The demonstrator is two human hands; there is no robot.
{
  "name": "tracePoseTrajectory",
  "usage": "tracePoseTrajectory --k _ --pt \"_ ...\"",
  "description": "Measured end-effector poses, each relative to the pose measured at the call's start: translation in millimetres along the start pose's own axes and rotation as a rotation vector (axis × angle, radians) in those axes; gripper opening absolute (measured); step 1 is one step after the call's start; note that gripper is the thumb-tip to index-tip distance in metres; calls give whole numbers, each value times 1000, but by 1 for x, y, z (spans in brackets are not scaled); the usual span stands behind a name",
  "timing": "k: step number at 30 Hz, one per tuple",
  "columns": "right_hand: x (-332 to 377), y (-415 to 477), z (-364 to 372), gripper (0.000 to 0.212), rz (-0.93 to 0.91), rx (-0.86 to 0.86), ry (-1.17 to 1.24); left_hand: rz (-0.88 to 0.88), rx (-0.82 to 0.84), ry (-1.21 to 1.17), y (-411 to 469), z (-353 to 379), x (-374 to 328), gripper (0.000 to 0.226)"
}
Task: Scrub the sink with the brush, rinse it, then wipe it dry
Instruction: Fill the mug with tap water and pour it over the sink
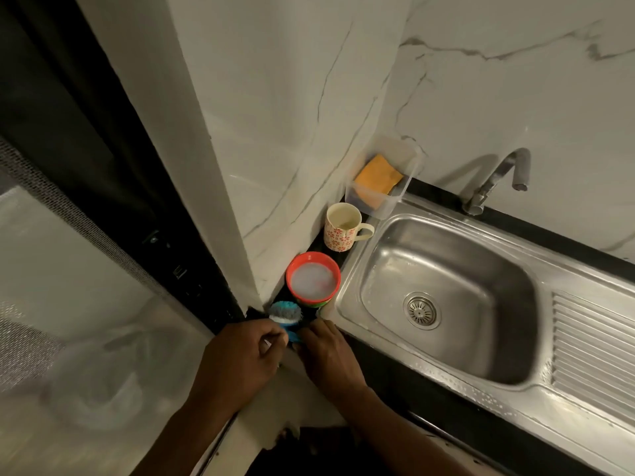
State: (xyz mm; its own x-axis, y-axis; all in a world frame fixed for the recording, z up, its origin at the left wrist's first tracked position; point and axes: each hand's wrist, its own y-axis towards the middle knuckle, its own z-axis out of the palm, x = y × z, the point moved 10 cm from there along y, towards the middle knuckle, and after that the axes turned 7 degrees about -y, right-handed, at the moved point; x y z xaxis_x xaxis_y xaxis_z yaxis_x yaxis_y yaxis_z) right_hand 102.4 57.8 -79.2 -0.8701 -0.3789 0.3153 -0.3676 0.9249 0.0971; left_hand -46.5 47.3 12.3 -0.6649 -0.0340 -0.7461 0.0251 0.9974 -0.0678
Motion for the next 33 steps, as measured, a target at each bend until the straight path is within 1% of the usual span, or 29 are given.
tracePoseTrajectory --k 4,11,13,16,17,20,22,25,27,31,33 --pt "-2 -3 -7 34 25 -63 -48 31 37 23 5 6 -1 17" --pt "-10 -10 -18 44 10 -45 -31 34 16 -2 12 9 -4 16" --pt "-21 -7 -35 39 37 -80 11 37 8 -16 14 12 -9 17" --pt "-52 6 -74 25 101 -216 120 36 13 -33 20 20 -18 16" --pt "-64 13 -86 25 147 -251 157 38 14 -40 22 22 -21 14" --pt "-106 39 -111 31 316 -285 313 54 9 -61 30 31 -35 9" --pt "-128 60 -122 32 369 -312 383 72 13 -66 35 36 -46 8" --pt "-151 95 -129 38 404 -290 426 103 12 -56 41 44 -62 9" --pt "-161 114 -131 42 436 -260 421 104 25 -22 45 49 -70 13" --pt "-182 144 -123 48 518 -201 301 88 31 8 51 54 -79 20" --pt "-187 156 -115 48 536 -132 287 94 21 31 52 54 -81 21"
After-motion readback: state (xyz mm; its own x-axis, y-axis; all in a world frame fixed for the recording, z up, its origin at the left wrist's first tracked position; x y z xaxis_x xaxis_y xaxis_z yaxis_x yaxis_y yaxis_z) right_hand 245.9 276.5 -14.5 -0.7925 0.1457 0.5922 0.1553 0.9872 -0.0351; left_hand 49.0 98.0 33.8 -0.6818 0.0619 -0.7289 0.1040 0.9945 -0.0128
